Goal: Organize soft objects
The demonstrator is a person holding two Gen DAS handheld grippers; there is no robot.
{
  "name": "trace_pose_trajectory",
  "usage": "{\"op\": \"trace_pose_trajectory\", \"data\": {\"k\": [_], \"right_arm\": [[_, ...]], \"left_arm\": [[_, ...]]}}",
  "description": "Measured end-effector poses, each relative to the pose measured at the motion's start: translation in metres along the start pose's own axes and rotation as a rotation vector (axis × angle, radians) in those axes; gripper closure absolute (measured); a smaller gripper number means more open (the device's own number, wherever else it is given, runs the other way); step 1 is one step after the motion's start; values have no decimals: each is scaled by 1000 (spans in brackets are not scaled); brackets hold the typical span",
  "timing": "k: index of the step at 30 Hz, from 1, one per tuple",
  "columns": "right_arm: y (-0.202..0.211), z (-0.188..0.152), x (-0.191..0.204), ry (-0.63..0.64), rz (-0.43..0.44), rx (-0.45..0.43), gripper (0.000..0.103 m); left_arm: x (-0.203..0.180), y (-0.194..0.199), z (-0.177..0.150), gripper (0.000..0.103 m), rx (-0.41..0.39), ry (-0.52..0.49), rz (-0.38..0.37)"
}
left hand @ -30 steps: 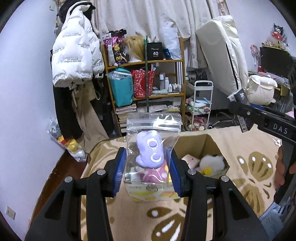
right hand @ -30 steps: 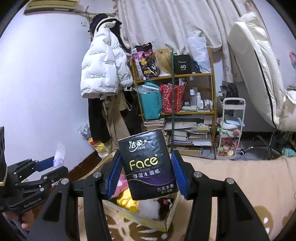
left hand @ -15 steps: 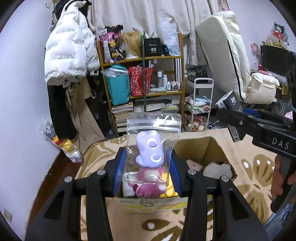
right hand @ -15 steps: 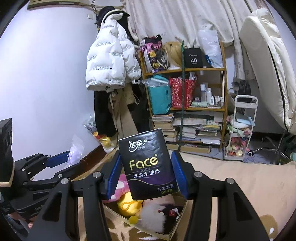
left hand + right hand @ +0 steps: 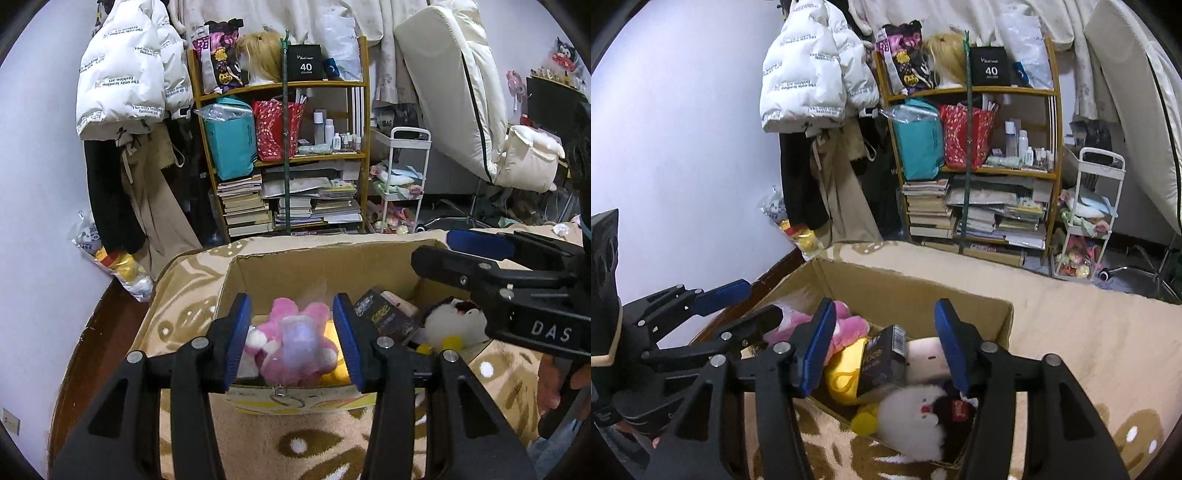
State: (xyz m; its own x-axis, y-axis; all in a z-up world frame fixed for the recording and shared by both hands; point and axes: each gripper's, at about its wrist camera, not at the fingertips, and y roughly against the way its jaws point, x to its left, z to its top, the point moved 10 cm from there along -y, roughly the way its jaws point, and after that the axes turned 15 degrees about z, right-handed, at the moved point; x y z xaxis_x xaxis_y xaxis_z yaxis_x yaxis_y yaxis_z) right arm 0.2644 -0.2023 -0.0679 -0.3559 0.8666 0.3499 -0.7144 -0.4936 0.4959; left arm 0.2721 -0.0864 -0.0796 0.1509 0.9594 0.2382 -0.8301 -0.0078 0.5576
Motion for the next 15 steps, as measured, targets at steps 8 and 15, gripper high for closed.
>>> {"op": "trace_pose_trajectory", "data": {"k": [8, 15], "right_arm": [[10, -2, -12, -40, -18, -18, 19], [31, -1, -14, -69, -45, -44, 5]], "left_arm": [[7, 0, -7, 36, 17, 18, 21], [21, 16, -7, 25, 9, 35, 50]]}}
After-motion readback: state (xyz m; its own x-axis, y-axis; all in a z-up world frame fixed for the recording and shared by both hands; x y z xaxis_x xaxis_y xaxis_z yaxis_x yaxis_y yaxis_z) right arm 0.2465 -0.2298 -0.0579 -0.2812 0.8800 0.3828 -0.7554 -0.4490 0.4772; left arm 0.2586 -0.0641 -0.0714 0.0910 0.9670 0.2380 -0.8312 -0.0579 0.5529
